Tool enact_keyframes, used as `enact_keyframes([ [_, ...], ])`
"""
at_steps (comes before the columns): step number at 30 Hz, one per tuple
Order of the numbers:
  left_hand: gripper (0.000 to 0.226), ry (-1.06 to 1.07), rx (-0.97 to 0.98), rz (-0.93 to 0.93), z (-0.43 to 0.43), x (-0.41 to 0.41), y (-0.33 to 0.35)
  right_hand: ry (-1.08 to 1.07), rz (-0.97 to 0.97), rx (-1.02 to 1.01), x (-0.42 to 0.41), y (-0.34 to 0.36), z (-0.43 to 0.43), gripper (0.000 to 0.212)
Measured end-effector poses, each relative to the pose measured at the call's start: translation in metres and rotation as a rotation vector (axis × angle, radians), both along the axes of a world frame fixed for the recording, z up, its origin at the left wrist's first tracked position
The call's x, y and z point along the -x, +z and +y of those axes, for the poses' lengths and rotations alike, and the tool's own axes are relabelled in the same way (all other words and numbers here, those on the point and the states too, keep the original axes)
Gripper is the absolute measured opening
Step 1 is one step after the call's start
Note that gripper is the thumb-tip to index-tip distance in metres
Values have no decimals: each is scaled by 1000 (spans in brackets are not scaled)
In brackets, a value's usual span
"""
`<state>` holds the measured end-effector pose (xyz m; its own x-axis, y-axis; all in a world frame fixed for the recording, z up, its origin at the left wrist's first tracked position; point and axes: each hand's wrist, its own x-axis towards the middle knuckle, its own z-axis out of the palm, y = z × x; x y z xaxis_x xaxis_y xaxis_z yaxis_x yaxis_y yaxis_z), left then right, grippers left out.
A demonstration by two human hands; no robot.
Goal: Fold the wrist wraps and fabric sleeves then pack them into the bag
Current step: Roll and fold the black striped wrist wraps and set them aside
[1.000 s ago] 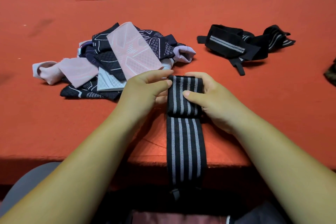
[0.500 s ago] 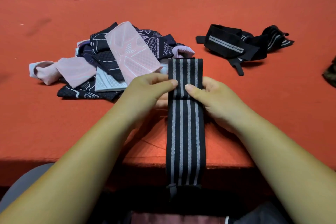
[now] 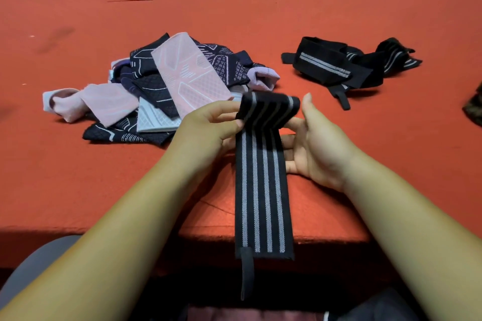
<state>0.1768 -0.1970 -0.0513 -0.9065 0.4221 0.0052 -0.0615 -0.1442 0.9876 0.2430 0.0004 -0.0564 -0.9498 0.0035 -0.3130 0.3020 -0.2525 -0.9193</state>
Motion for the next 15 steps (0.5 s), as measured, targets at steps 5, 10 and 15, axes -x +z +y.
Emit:
enact_keyframes([
  [5, 37, -19, 139, -16, -2, 0, 6, -68, 84, 2, -2, 2, -2, 58],
  [10, 31, -7, 71, -60, 1, -1, 7, -206, 144, -66, -3, -2, -6, 35],
  [15, 28, -92, 100, -73, 5, -12, 11, -351, 211, -135, 1, -1, -8, 30],
])
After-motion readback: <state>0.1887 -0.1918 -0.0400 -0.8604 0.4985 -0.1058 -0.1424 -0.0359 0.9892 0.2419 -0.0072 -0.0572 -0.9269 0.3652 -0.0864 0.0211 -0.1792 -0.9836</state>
